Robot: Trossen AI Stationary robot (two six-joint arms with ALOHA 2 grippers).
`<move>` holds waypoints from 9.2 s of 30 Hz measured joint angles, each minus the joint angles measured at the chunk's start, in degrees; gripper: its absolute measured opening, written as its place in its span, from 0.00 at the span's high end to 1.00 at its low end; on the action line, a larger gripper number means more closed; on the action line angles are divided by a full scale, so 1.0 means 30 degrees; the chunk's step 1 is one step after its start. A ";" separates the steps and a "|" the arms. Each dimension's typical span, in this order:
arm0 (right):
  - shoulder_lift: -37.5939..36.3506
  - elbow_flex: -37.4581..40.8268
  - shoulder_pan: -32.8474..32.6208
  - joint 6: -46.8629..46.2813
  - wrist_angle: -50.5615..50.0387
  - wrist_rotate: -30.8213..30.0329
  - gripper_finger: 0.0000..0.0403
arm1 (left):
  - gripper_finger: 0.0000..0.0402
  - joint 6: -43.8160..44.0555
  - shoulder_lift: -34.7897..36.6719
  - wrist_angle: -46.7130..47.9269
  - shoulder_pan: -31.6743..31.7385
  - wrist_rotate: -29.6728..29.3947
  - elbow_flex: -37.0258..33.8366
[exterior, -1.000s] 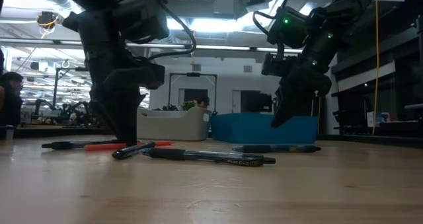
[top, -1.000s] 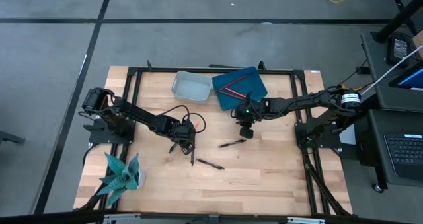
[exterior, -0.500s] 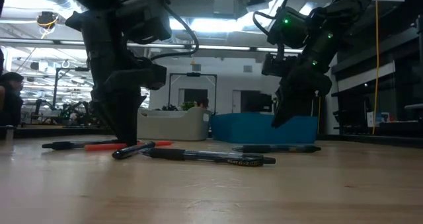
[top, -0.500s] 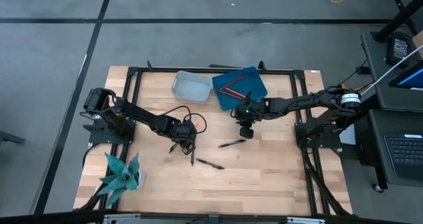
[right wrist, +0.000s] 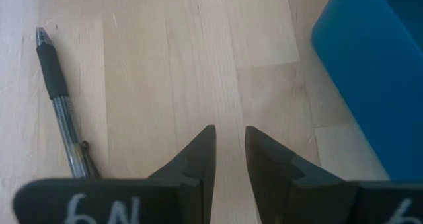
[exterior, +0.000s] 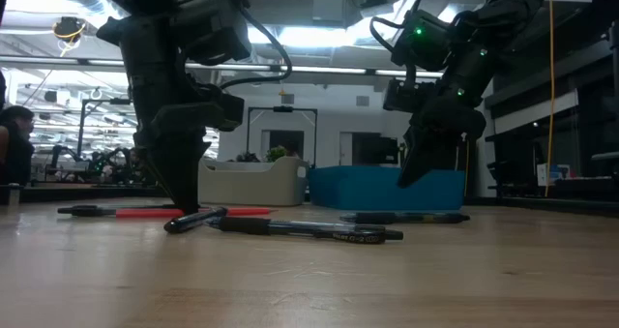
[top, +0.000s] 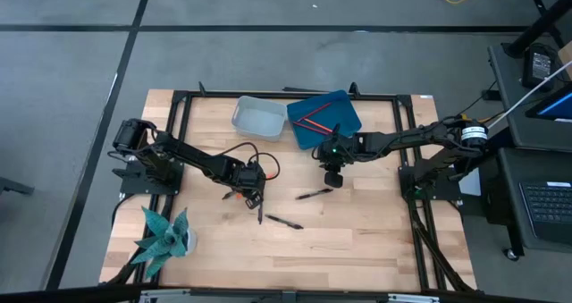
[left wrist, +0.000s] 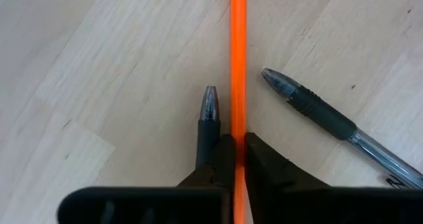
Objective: Sort pens & pencils
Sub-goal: Put the orange pencil into the blue bin
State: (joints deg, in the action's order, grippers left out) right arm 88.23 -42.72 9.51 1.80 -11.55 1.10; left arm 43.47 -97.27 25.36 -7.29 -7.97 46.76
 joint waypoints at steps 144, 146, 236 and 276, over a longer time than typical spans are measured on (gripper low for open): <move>-0.5865 0.6553 -0.0258 0.2719 1.8877 0.3493 0.76 | 0.96 -1.6787 0.5056 -2.1959 0.5855 0.5222 -0.3825; -0.4822 0.5791 -0.0258 0.3021 1.8868 0.3497 0.72 | 0.96 -1.6927 0.5056 -2.1952 0.5858 0.5393 -0.3825; -0.1027 0.1005 -0.0134 0.3592 2.0871 0.5690 0.93 | 0.84 -1.7139 0.4947 -2.2127 0.5654 0.5535 -0.3803; -0.2514 0.1027 0.4523 0.4294 1.6283 0.3664 0.93 | 0.74 -1.8064 0.6623 -1.4715 0.7694 0.4818 -0.3818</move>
State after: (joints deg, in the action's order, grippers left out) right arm 80.68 -39.64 23.08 14.68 37.30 12.09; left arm -10.72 -77.41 -18.78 15.79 6.48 35.31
